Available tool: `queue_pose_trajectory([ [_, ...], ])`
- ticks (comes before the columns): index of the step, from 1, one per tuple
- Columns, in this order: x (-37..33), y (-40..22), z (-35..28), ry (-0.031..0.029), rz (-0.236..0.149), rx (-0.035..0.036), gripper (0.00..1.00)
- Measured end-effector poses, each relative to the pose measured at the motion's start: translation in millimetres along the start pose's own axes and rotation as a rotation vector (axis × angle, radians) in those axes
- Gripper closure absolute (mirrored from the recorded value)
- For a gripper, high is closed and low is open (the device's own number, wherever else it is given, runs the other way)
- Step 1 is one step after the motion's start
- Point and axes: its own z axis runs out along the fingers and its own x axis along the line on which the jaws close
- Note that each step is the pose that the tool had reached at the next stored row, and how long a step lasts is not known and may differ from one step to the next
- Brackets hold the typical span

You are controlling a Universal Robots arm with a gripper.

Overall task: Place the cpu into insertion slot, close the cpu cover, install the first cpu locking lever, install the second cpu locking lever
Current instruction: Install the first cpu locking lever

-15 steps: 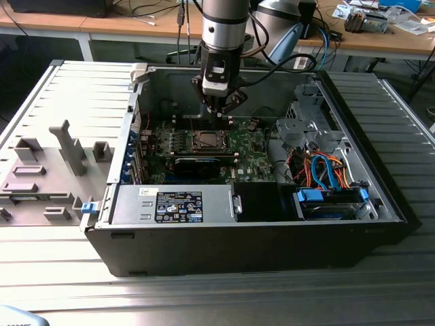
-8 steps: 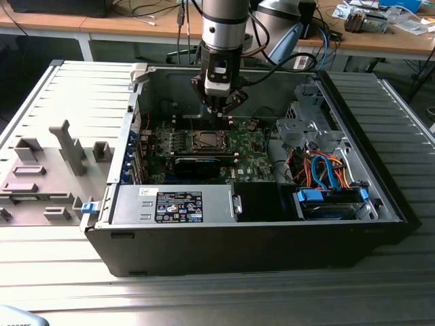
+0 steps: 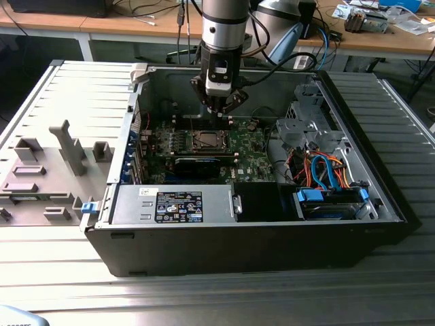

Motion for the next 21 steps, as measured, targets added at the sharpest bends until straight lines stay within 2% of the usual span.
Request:
queue_pose_trajectory([
  [21, 0.0, 0.0, 0.0, -0.0017, -0.041, -0.0012, 0.89],
])
